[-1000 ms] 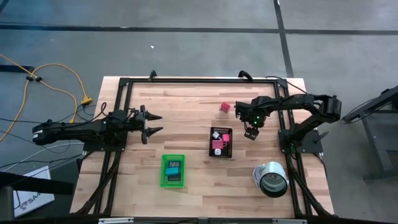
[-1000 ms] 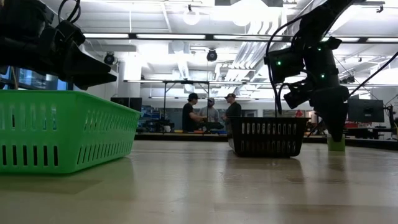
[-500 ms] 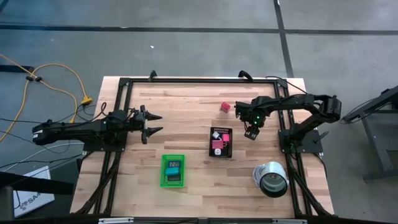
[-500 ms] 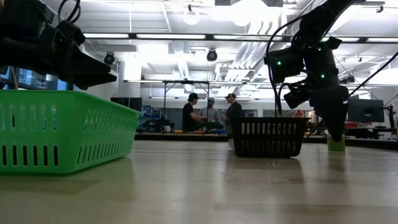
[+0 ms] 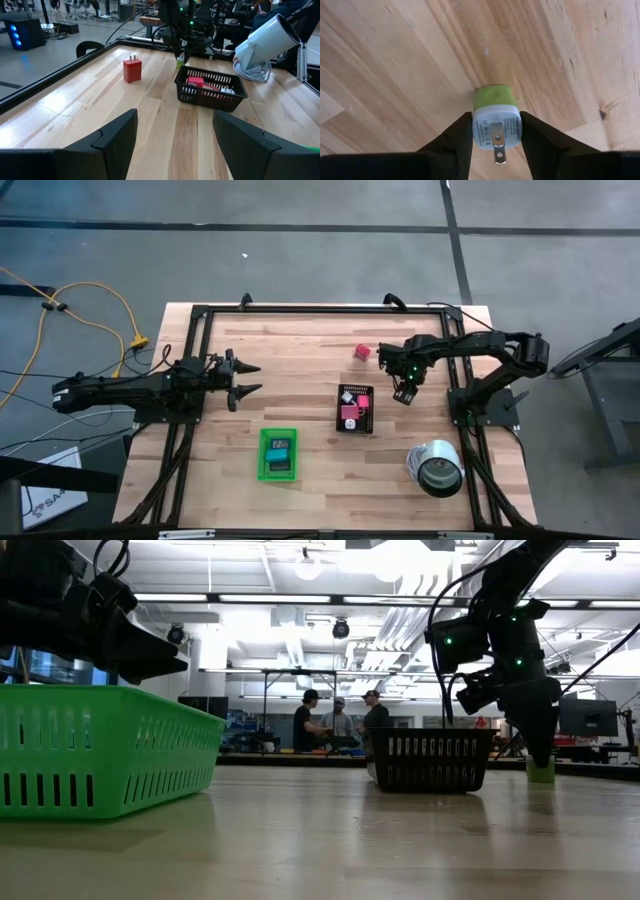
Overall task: Pick & Place Office items
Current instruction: Put the green charger adapter into the black bin
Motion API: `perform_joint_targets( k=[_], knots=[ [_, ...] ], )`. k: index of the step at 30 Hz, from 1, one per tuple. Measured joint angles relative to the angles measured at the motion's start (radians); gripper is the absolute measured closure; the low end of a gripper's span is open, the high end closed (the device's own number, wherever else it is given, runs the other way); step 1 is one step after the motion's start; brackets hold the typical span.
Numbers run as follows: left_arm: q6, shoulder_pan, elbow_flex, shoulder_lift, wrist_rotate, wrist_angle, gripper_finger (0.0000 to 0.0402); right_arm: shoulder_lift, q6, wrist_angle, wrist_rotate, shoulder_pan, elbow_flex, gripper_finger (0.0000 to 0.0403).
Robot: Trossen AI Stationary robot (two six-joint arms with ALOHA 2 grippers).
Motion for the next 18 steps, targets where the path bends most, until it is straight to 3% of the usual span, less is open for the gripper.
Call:
perform_joint_targets(
  k=[18],
  knots=[
    [0.000, 0.000, 0.000, 0.000, 0.000, 0.000, 0.0149, -0.004, -0.001, -0.092, 0.023, 0.022, 0.059, 0.0278]
  ],
)
